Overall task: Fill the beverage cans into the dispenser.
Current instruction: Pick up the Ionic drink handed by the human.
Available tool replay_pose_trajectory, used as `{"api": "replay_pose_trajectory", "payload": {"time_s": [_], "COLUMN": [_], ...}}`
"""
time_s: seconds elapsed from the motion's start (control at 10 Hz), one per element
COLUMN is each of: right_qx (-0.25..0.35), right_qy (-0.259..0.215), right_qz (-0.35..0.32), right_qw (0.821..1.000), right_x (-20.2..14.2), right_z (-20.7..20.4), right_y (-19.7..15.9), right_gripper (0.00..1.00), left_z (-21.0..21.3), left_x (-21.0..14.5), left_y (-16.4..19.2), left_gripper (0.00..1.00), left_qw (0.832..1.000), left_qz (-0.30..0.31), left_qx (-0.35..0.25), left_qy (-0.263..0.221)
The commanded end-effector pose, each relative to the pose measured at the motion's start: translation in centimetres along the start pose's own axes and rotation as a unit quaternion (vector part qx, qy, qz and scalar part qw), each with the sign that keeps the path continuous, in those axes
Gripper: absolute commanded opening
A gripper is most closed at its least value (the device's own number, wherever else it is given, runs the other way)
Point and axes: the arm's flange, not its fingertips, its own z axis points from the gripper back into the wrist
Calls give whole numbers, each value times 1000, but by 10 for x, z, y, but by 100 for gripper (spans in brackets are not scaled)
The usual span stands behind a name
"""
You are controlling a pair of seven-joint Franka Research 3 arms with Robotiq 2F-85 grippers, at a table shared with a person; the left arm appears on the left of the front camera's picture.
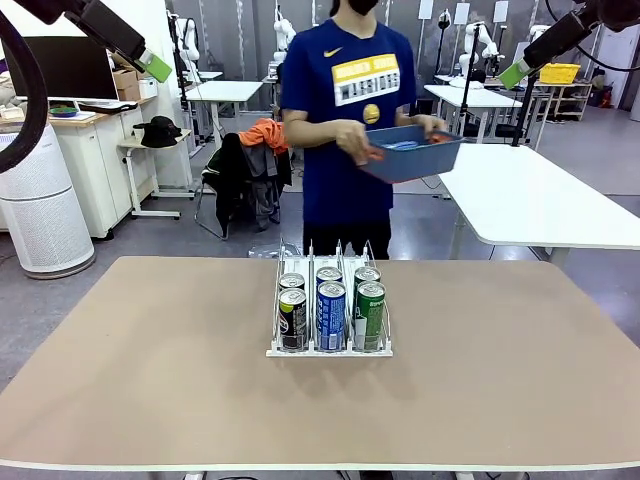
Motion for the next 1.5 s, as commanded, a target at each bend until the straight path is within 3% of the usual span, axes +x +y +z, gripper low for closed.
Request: {"api": "replay_pose_trajectory", "payload": {"time_s": [0.0,1.4], "right_qx": [0,0], "right_qy": [1,1], "right_qz": [0,0], "right_qw": [1000,1000], "right_x": [0,0], "right_z": [-1,-1], "right_y": [1,1], "right_gripper": [100,100], "left_z": [0,0], "left_x": [0,0], "left_y": [1,1], "left_gripper": [100,100], "left_qw": [1000,1000], "left_qz": [6,6], "left_qx": [1,1], "left_qy": [1,1]}}
